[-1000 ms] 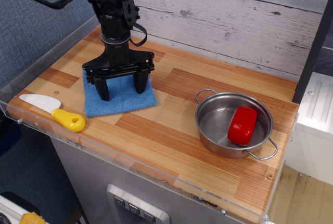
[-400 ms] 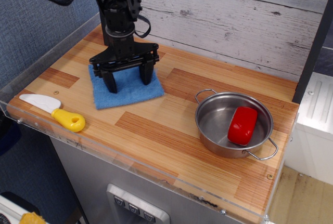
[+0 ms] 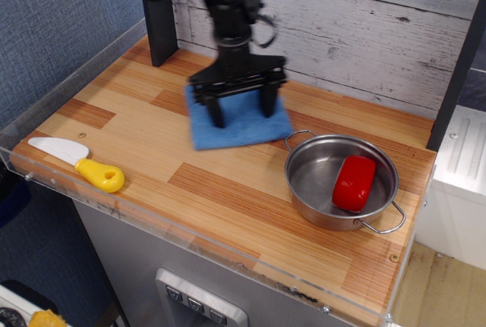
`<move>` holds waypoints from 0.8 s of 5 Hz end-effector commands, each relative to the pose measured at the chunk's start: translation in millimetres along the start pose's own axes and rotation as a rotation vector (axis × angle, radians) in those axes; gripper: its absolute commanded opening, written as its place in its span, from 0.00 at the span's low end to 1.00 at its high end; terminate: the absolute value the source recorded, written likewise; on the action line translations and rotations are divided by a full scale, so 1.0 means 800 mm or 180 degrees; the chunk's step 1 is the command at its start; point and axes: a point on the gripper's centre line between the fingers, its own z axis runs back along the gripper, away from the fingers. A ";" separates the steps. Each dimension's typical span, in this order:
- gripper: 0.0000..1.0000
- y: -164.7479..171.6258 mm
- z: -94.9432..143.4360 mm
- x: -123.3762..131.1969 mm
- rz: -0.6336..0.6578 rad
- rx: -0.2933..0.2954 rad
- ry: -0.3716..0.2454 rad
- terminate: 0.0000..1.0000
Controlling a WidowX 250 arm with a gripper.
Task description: Move the blue napkin behind the pan
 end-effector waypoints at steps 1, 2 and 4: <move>1.00 -0.059 0.019 -0.007 -0.0271 -0.0231 -0.0105 0.00; 1.00 -0.072 0.026 -0.010 -0.0402 -0.0210 -0.0157 0.00; 1.00 -0.082 0.030 -0.019 -0.0521 -0.0214 -0.0152 0.00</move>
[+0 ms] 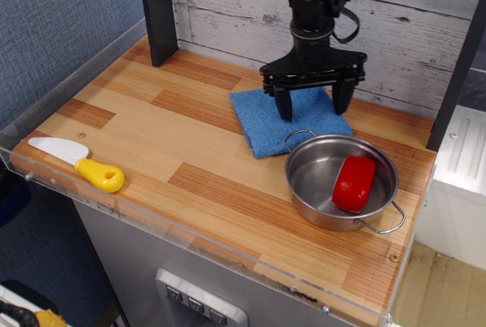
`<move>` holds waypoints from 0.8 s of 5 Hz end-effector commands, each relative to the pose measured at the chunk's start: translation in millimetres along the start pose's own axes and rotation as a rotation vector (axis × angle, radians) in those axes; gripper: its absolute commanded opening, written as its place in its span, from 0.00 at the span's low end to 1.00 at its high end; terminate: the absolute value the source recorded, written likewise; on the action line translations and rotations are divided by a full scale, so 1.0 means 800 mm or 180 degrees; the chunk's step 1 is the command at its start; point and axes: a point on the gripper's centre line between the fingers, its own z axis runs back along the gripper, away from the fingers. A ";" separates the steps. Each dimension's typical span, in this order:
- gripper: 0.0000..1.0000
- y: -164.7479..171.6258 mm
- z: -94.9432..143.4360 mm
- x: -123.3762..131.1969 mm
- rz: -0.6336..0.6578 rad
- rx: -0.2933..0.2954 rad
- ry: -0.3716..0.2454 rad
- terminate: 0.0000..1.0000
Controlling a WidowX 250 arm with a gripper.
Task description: Move the blue napkin behind the pan
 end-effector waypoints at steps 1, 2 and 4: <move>1.00 -0.001 0.043 0.007 0.0023 -0.0105 -0.0172 0.00; 1.00 0.007 0.076 0.018 0.0201 -0.0170 -0.0327 0.00; 1.00 0.017 0.155 0.028 0.0519 -0.0321 -0.0596 0.00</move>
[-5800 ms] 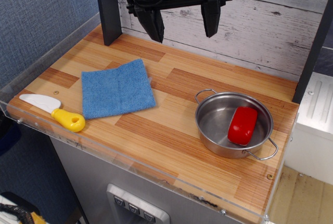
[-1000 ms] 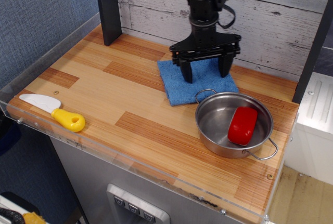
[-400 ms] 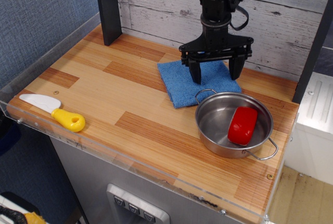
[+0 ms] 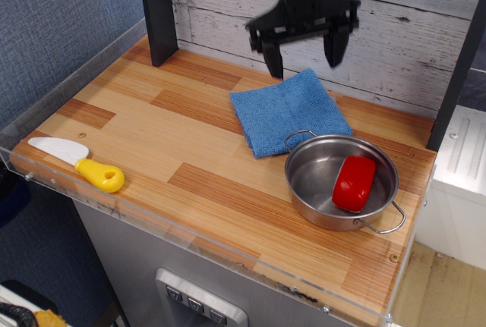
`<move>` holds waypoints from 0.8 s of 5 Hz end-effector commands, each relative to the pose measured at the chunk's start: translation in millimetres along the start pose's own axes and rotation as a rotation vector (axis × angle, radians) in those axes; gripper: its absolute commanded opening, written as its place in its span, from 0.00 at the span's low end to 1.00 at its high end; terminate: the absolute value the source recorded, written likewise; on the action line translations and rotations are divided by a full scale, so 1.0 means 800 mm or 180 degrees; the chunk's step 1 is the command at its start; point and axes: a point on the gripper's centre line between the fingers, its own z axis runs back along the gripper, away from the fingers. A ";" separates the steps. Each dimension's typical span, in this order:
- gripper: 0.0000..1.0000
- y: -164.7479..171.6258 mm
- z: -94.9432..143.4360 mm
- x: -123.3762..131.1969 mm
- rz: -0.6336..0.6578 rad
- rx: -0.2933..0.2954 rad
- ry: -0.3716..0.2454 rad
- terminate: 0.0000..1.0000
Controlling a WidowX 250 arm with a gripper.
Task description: Move the blue napkin behind the pan
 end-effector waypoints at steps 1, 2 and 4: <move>1.00 0.010 0.112 0.011 0.0359 -0.0281 -0.0339 0.00; 1.00 0.013 0.131 0.004 0.0447 -0.0264 -0.0381 0.00; 1.00 0.013 0.131 0.004 0.0447 -0.0264 -0.0381 0.00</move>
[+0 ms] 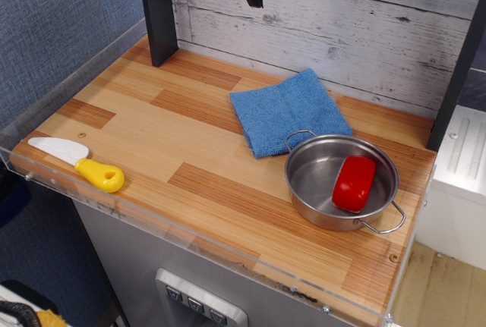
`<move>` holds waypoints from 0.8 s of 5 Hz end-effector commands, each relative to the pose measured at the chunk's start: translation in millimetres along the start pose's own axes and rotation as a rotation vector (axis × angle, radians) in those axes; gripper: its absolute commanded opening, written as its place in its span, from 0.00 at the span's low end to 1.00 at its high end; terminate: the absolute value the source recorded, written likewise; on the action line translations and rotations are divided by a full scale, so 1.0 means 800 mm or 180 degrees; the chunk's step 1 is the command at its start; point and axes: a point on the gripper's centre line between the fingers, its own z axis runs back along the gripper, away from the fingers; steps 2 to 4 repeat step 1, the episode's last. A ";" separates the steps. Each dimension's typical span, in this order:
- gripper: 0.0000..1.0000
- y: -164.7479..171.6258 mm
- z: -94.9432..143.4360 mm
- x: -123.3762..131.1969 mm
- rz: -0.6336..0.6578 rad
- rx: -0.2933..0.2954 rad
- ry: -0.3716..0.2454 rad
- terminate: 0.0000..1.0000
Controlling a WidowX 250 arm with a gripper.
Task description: Move the blue napkin behind the pan
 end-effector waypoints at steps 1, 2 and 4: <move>1.00 -0.001 0.026 -0.004 -0.0015 -0.0118 -0.0125 1.00; 1.00 -0.001 0.026 -0.004 -0.0015 -0.0118 -0.0125 1.00; 1.00 -0.001 0.026 -0.004 -0.0015 -0.0118 -0.0125 1.00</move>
